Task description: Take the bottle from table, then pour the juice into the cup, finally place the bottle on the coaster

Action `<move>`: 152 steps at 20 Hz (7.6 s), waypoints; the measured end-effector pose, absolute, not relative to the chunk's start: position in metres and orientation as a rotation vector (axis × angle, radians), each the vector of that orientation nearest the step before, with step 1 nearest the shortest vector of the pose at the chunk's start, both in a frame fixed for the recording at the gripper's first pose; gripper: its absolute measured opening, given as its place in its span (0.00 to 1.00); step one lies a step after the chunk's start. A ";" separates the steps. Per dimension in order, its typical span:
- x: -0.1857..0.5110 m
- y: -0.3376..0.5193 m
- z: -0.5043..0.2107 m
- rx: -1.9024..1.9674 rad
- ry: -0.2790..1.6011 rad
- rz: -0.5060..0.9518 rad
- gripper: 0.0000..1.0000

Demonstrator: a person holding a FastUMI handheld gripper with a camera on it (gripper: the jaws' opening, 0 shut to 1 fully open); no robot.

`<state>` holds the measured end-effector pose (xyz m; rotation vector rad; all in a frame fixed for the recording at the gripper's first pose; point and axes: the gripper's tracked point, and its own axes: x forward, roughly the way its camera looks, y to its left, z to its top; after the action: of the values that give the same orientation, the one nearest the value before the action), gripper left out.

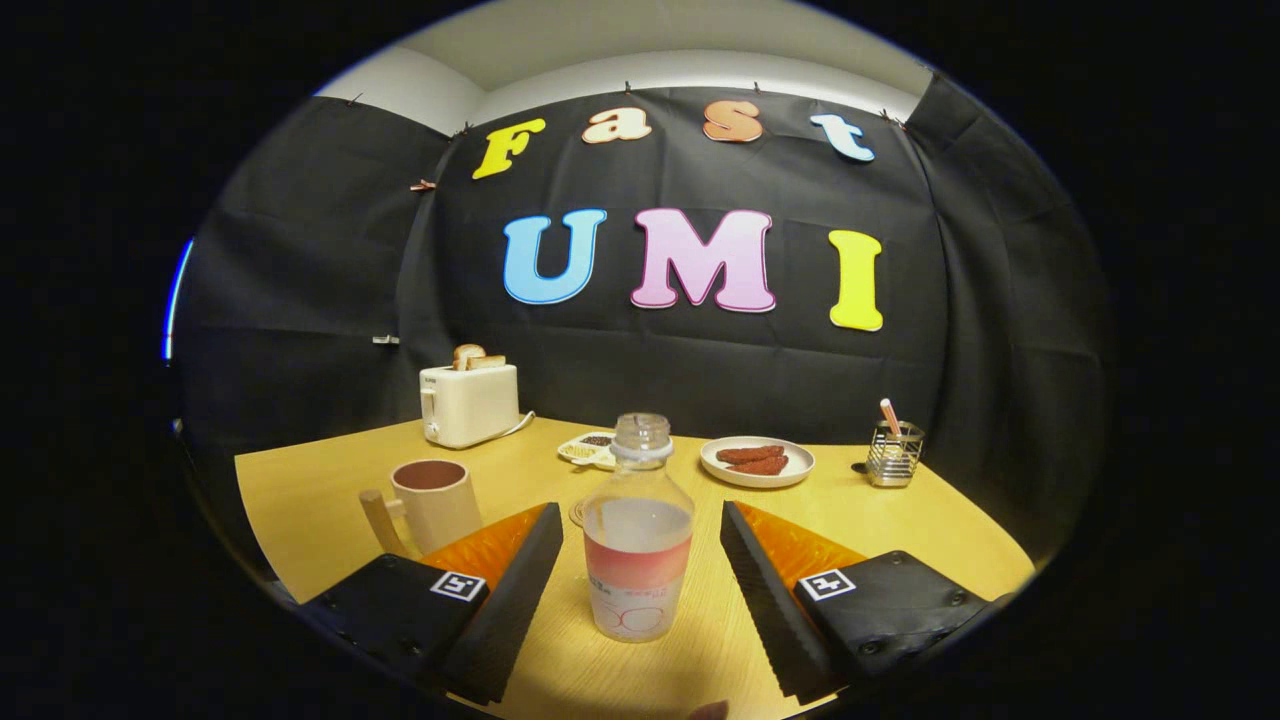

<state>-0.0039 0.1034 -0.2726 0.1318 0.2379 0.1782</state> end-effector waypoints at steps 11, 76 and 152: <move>0.026 0.112 -0.320 0.126 0.302 0.157 0.78; 0.065 0.200 -0.298 -1.507 0.439 0.423 0.70; 0.099 0.213 -0.265 -1.973 0.172 0.472 0.69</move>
<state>0.0989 0.2131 -0.2655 -1.9730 0.1722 0.4719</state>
